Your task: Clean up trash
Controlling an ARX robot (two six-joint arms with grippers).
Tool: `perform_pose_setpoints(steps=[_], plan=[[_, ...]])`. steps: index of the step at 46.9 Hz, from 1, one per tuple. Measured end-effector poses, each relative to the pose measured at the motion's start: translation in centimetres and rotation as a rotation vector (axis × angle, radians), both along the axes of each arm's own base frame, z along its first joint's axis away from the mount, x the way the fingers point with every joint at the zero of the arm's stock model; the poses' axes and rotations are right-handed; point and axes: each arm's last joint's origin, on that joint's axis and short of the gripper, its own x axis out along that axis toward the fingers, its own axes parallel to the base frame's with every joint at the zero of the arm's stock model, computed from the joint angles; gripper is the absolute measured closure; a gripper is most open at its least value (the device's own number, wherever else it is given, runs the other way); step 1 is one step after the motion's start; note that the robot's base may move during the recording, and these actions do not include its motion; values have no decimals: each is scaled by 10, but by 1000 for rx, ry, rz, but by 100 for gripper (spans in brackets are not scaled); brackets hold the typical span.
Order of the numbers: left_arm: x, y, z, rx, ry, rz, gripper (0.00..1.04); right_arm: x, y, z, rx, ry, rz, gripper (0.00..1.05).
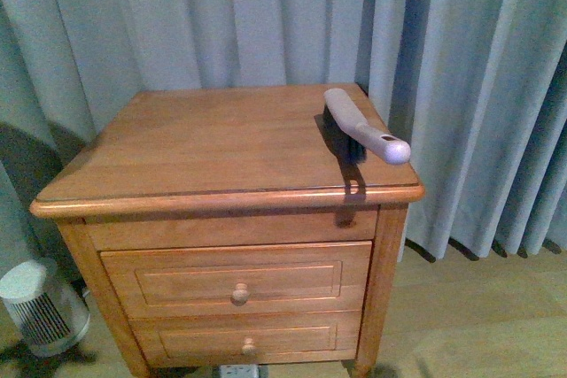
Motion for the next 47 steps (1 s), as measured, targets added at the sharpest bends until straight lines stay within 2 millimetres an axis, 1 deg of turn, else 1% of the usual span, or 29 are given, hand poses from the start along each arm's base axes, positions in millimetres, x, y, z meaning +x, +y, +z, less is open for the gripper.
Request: perform_pose_setpoints(steps=[2, 6, 8, 11, 20, 23, 24, 27, 29, 30, 31, 32, 34, 35, 38, 41, 47], plan=[[-5, 4, -5, -31, 27, 3, 77, 1, 0, -1, 18, 26, -31, 7], [-11, 8, -15, -84, 75, 10, 77, 3, 1, 0, 80, 215, -243, 7], [-13, 9, -18, -101, 84, 15, 77, 7, 0, 2, 92, 274, -341, 7], [-13, 9, -20, -123, 93, 5, 77, 16, -1, 7, 112, 310, -418, 7], [-14, 9, -20, -136, 92, -1, 77, 63, -5, 45, 189, 316, -373, 7], [-14, 9, -20, -139, 92, -2, 77, 94, -5, 63, 203, 344, -341, 7], [-14, 9, -20, -140, 92, -2, 77, 101, -5, 67, 208, 351, -328, 7], [-14, 9, -20, -141, 92, -3, 77, 138, -3, 84, 214, 383, -290, 7], [-14, 9, -20, -142, 92, -3, 77, 158, 0, 90, 223, 419, -267, 7], [-14, 9, -20, -143, 92, -3, 77, 166, 1, 89, 223, 437, -265, 7], [-14, 9, -20, -143, 92, -3, 77, 174, 3, 95, 226, 439, -258, 7], [-14, 9, -20, -142, 92, -3, 77, 188, 7, 100, 231, 454, -236, 7], [-14, 9, -20, -143, 91, -3, 77, 201, 12, 104, 238, 469, -212, 7], [-14, 9, -20, -142, 91, -3, 77, 212, 17, 107, 247, 482, -192, 7], [-14, 9, -20, -142, 91, -3, 77, 232, 28, 112, 265, 508, -156, 7], [-14, 9, -19, -142, 91, -3, 77, 246, 40, 114, 284, 530, -118, 7], [-14, 9, -19, -142, 91, -3, 77, 273, 70, 115, 316, 576, -51, 7]])
